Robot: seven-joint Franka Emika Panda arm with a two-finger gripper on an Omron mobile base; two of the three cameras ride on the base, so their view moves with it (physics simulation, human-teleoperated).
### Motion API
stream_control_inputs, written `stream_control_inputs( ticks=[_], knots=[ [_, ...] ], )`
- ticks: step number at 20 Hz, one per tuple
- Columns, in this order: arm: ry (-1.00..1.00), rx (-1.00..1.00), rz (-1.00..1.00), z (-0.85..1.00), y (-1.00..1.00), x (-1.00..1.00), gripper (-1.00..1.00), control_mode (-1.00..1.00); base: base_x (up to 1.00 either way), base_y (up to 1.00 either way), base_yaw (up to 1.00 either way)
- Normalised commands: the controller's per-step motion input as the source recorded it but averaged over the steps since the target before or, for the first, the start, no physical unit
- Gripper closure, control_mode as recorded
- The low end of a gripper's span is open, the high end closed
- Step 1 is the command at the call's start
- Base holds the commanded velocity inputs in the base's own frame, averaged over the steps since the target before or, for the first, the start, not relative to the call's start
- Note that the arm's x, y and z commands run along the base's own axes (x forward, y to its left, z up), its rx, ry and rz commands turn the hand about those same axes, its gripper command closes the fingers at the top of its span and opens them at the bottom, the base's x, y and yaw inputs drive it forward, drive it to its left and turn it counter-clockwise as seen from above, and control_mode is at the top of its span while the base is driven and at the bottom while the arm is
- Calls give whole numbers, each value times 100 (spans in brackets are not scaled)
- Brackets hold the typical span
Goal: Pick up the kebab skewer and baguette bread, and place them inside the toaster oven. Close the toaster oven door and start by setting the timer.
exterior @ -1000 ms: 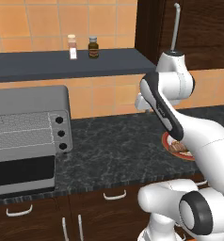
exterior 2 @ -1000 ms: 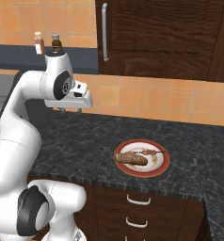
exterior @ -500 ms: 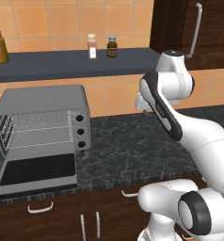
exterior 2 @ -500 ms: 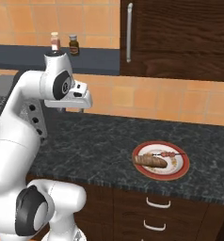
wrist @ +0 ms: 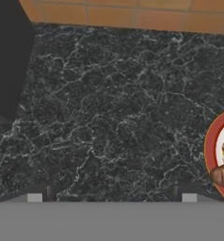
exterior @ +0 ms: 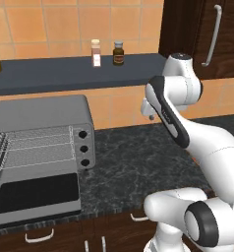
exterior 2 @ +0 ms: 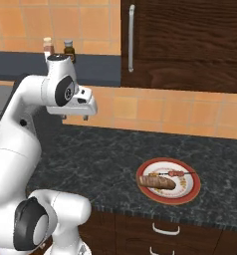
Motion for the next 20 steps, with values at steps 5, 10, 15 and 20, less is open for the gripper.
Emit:
stream_control_inputs(
  ticks=[5,10,15,20],
  knots=[
    [0,0,0,0,0,0,-100,100,23,0,-3],
    [0,0,0,0,0,-5,-100,-100,0,0,0],
    [-13,0,0,-1,20,-79,-100,-100,0,0,0],
    [-9,0,0,0,24,-38,-100,-100,0,0,0]
  ],
)
